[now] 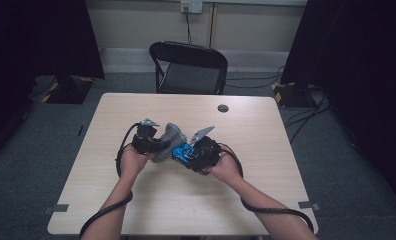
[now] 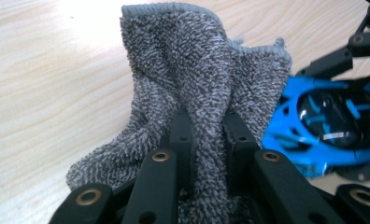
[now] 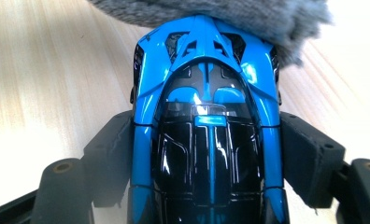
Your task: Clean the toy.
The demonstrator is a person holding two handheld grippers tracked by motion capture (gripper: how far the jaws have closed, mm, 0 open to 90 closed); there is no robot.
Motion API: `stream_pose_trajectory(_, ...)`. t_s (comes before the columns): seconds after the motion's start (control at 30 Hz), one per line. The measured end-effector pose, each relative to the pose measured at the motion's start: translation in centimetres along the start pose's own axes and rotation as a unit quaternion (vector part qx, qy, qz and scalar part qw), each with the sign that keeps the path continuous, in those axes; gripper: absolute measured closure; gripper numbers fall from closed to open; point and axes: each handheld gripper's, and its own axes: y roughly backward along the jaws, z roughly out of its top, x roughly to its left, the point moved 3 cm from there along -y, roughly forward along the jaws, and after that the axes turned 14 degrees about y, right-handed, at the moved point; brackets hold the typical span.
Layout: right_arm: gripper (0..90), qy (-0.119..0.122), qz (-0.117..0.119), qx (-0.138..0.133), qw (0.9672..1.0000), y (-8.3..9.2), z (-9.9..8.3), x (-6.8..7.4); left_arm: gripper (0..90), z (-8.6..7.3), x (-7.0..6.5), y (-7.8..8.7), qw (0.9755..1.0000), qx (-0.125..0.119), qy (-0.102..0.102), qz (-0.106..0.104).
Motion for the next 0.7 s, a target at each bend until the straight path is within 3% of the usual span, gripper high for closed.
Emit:
stream_pose_trajectory(0.57, 26.3, -0.028, -0.021, 0.015, 0.9993, 0.7, -0.9, -2.1, 77.6, -1.9, -1.1, 0.7, 0.9992, 0.013, -0.005, -0.037)
stream_pose_trajectory(0.7, 26.3, -0.031, -0.023, 0.016, 0.9991, 0.7, -1.0, -2.3, 77.6, -2.3, -1.9, 0.9, 0.9984, 0.022, -0.025, -0.046)
